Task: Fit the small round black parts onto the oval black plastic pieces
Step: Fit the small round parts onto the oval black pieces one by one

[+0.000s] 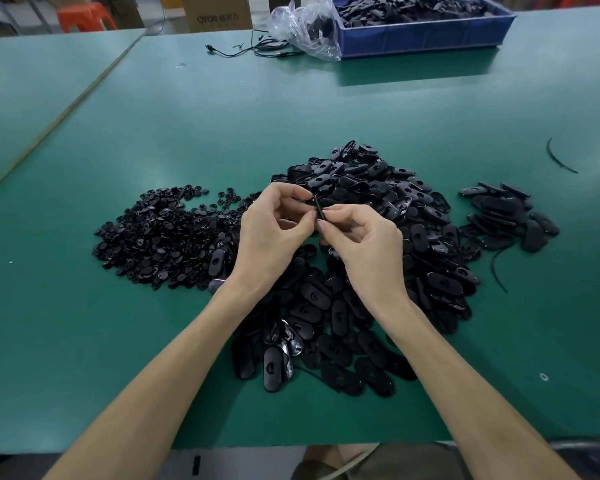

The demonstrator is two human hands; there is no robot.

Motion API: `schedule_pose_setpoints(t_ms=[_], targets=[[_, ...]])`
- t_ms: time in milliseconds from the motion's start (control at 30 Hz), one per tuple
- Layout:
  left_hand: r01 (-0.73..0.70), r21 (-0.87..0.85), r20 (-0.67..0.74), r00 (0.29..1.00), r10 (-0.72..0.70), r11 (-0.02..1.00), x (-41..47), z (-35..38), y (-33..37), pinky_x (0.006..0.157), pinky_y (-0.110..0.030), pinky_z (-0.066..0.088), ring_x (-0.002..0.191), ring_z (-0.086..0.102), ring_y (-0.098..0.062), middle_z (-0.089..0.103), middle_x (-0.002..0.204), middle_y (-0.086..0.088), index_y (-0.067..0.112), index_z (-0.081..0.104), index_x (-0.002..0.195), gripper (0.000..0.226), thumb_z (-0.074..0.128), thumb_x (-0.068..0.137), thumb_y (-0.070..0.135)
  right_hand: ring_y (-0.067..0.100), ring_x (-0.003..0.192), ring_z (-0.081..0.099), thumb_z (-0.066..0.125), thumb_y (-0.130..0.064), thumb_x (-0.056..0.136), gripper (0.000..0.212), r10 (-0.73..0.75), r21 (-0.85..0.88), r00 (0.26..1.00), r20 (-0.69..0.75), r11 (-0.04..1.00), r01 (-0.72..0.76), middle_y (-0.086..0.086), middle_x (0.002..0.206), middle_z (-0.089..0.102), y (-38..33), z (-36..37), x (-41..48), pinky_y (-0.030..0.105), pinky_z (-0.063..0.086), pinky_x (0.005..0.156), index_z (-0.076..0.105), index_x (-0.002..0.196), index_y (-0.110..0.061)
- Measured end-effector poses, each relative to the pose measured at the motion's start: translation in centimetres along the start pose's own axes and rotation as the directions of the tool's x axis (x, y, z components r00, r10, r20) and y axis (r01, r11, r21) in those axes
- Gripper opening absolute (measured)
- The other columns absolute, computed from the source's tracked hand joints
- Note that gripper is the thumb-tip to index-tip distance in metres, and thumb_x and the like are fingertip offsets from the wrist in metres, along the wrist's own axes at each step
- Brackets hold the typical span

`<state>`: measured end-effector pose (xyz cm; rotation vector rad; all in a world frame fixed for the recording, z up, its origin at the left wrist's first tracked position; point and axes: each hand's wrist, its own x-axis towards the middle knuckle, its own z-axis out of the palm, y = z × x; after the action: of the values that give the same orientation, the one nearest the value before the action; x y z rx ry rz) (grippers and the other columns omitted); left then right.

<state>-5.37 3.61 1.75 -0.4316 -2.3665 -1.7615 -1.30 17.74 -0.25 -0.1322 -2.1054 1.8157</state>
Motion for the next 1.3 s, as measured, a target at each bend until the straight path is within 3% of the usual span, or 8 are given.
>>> schedule_pose_setpoints(t_ms=[467, 667, 833, 1033, 1167, 1300], targets=[[-0.032, -0.062, -0.047, 0.998, 0.029, 0.998, 0.0, 0.1, -0.5, 0.071, -0.029, 0.059, 0.083, 0.071, -0.014, 0.072, 0.094, 0.001, 0.02, 0.064, 0.099, 0.022, 0.073, 0.091, 0.001, 0.018, 0.099, 0.075, 0.078, -0.002, 0.092, 0.014, -0.07, 0.006, 0.998, -0.008, 0.998, 0.07, 0.002, 0.114, 0.07, -0.3, 0.2, -0.2, 0.034, 0.062, 0.09, 0.078, 0.105, -0.006], [-0.035, -0.095, 0.007, 0.999, 0.036, 0.995, 0.3, -0.2, -0.8, 0.07, -0.019, 0.053, 0.081, 0.071, -0.007, 0.073, 0.091, 0.002, 0.013, 0.066, 0.104, 0.02, 0.076, 0.091, 0.003, 0.013, 0.081, 0.077, 0.074, -0.004, 0.096, 0.011, -0.055, 0.021, 0.998, 0.0, 0.998, 0.055, 0.006, 0.112, 0.073, -0.3, -0.1, -0.2, 0.017, 0.056, 0.068, 0.076, 0.107, -0.008], [-0.022, -0.036, 0.018, 1.0, 0.023, 0.999, 0.6, -0.5, -0.9, 0.081, -0.034, 0.059, 0.097, 0.067, -0.016, 0.067, 0.116, -0.002, 0.017, 0.066, 0.122, 0.036, 0.08, 0.09, 0.011, 0.003, 0.076, 0.073, 0.066, -0.006, 0.102, 0.011, -0.057, 0.014, 0.998, 0.002, 0.998, 0.057, 0.007, 0.095, 0.078, -0.2, 0.0, -0.2, 0.014, 0.053, 0.063, 0.073, 0.11, -0.005], [0.01, -0.054, 0.128, 0.992, -0.003, 0.999, 0.8, -0.6, -1.0, 0.071, -0.028, 0.055, 0.075, 0.068, -0.009, 0.075, 0.087, 0.001, 0.008, 0.074, 0.105, 0.014, 0.077, 0.092, 0.009, 0.007, 0.068, 0.071, 0.064, -0.015, 0.103, 0.01, -0.05, -0.033, 0.998, -0.024, 0.998, 0.049, 0.0, 0.078, 0.076, 0.1, 0.0, 0.0, 0.025, 0.054, 0.067, 0.073, 0.107, -0.012], [0.146, -0.19, 0.196, 0.975, -0.108, 0.971, 1.1, -1.1, -0.9, 0.069, -0.028, 0.055, 0.074, 0.068, -0.019, 0.077, 0.087, -0.017, 0.003, 0.075, 0.104, 0.017, 0.079, 0.09, 0.012, 0.015, 0.064, 0.071, 0.061, -0.016, 0.105, 0.01, -0.063, -0.02, 0.997, -0.037, 0.998, 0.063, -0.005, 0.079, 0.073, 0.1, 0.2, -0.1, 0.025, 0.052, 0.061, 0.071, 0.106, -0.019], [0.205, -0.235, 0.253, 0.957, -0.144, 0.95, 1.2, -1.4, -0.8, 0.069, -0.029, 0.055, 0.074, 0.068, -0.024, 0.074, 0.088, -0.026, 0.0, 0.075, 0.104, 0.016, 0.077, 0.091, 0.009, 0.011, 0.065, 0.07, 0.06, -0.015, 0.105, 0.012, -0.084, -0.01, 0.996, -0.042, 0.996, 0.083, -0.011, 0.082, 0.073, 0.1, 0.3, 0.0, 0.022, 0.052, 0.061, 0.07, 0.109, -0.021]])
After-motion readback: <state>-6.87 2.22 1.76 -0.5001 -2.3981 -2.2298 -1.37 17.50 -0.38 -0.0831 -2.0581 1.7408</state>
